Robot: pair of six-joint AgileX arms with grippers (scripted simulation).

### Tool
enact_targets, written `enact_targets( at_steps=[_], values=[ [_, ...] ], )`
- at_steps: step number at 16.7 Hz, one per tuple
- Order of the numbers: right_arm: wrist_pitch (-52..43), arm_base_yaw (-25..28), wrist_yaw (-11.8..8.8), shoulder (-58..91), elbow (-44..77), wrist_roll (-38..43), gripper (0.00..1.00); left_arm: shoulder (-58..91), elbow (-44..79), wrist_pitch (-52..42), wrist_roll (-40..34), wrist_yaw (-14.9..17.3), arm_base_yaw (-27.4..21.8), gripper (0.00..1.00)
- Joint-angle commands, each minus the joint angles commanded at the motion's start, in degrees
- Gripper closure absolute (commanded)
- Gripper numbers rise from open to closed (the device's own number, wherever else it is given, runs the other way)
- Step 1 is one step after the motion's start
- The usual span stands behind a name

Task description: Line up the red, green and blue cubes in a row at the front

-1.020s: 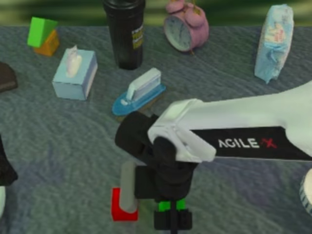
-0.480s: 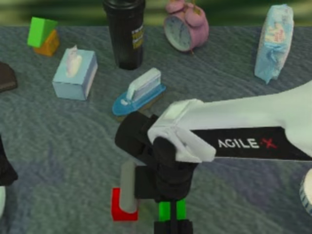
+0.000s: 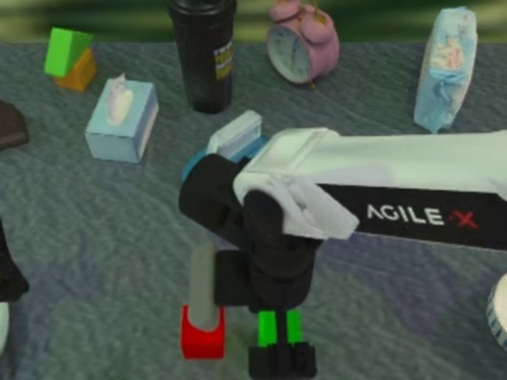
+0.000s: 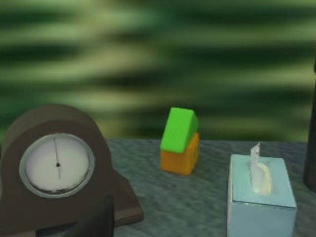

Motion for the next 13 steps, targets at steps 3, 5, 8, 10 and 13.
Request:
enact_targets(
  at_steps=[3, 5, 8, 10, 13],
  values=[
    [-4.7, 0.0, 0.0, -2.2, 2.8, 0.0, 0.00, 0.0, 0.0, 0.0, 0.0, 0.0, 0.0, 0.00],
    [-5.0, 0.0, 0.0, -2.4, 3.0, 0.0, 0.00, 0.0, 0.0, 0.0, 0.0, 0.0, 0.0, 0.00],
    [-4.9, -0.3, 0.0, -2.1, 3.0, -0.1, 0.00, 0.0, 0.0, 0.0, 0.0, 0.0, 0.0, 0.00],
    [-5.6, -2.3, 0.1, -0.5, 5.1, -1.4, 0.00, 0.0, 0.0, 0.0, 0.0, 0.0, 0.0, 0.00],
    [-7.7, -9.2, 0.1, 4.3, 12.0, -4.7, 0.00, 0.0, 0.0, 0.0, 0.0, 0.0, 0.0, 0.00]
  ],
)
